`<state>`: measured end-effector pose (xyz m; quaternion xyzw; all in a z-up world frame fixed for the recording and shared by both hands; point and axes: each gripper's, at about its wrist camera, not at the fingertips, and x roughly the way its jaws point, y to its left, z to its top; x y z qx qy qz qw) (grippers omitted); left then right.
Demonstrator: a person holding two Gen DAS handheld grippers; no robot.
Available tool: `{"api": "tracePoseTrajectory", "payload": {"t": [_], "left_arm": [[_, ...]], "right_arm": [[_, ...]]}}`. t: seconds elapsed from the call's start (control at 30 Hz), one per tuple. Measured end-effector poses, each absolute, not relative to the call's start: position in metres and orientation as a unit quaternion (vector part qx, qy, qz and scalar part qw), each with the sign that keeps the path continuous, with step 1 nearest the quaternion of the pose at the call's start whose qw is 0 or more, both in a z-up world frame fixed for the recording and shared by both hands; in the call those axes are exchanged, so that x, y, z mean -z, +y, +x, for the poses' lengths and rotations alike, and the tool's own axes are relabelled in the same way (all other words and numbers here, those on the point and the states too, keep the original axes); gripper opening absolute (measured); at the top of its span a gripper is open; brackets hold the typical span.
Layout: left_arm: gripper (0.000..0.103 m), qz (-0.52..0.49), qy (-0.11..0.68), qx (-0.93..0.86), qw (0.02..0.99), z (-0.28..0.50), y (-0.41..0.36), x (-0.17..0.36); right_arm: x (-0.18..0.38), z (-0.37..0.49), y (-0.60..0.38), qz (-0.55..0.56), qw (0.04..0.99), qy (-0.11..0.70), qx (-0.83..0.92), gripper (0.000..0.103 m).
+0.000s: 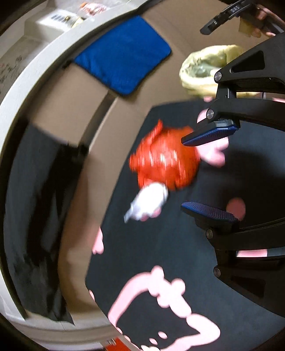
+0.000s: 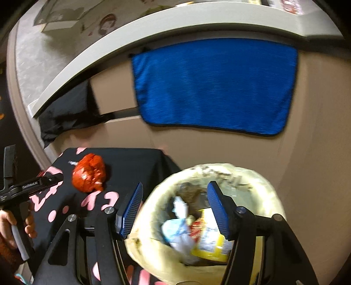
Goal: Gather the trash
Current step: 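Grasp the red plastic bag with the right tool while the left tool grasps the white tissue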
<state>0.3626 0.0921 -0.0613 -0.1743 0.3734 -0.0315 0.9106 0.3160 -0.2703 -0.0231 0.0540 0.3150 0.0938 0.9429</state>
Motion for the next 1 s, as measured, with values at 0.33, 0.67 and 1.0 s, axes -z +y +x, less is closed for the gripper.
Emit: {"api": "tracePoseTrajectory", "payload": {"t": [0.33, 0.67, 1.0], "left_arm": [[0.054, -0.158, 0.368, 0.01, 0.916, 0.341, 0.14, 0.064], [0.054, -0.159, 0.365, 0.015, 0.917, 0.331, 0.182, 0.07], [0.054, -0.18, 0.375, 0.021, 0.909, 0.326, 0.21, 0.083]], "right_arm": [[0.041, 0.333, -0.176, 0.004, 0.922, 0.347, -0.169, 0.058], [0.05, 0.365, -0.084, -0.038, 0.906, 0.356, -0.228, 0.06], [0.073, 0.437, -0.02, -0.072, 0.903, 0.376, -0.193, 0.064]]}}
